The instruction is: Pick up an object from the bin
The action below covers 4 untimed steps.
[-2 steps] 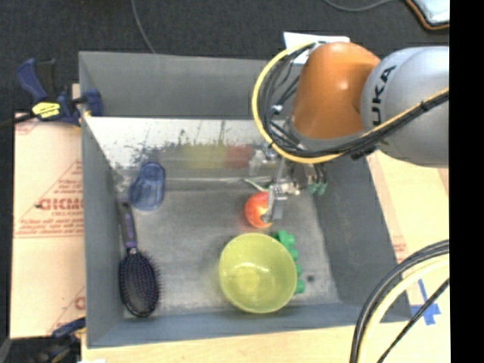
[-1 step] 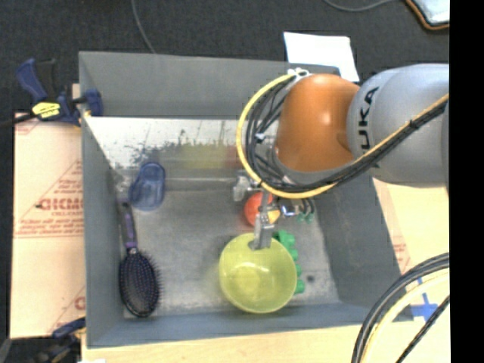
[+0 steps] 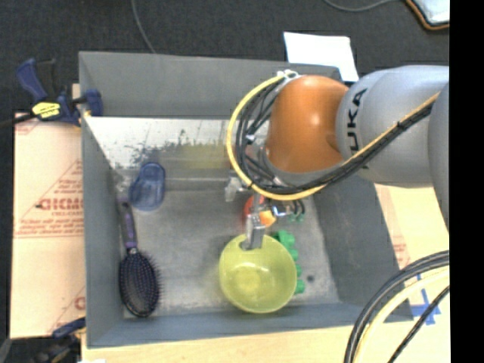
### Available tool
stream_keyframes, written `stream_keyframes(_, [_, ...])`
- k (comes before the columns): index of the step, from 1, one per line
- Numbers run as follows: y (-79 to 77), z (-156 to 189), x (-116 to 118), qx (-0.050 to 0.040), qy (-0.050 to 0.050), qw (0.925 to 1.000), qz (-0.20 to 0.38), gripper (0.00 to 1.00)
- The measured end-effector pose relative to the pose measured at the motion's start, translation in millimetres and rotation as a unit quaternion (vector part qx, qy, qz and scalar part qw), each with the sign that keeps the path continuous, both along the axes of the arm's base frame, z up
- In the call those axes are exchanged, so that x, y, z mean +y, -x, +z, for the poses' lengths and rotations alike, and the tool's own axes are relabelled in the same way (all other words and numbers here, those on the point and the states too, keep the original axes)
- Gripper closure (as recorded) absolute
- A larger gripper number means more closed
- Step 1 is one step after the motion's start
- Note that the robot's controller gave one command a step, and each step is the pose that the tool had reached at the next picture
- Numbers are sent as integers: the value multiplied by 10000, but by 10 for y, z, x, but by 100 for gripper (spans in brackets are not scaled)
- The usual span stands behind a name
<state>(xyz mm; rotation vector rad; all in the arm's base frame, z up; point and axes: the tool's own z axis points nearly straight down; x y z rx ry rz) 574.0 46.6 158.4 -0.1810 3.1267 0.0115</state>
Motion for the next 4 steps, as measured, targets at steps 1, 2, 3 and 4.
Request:
stream_keyframes(1, [469, -456, -151, -50, 18, 9918, 1281, 100])
stream_keyframes(2, [469, -454, -152, -51, 18, 9918, 1275, 100])
stream_keyframes(3, [552, 564, -237, -47, 19, 9924, 1230, 100])
stream_keyframes(4, [484, 671, -270, -37, 13, 9928, 1201, 100])
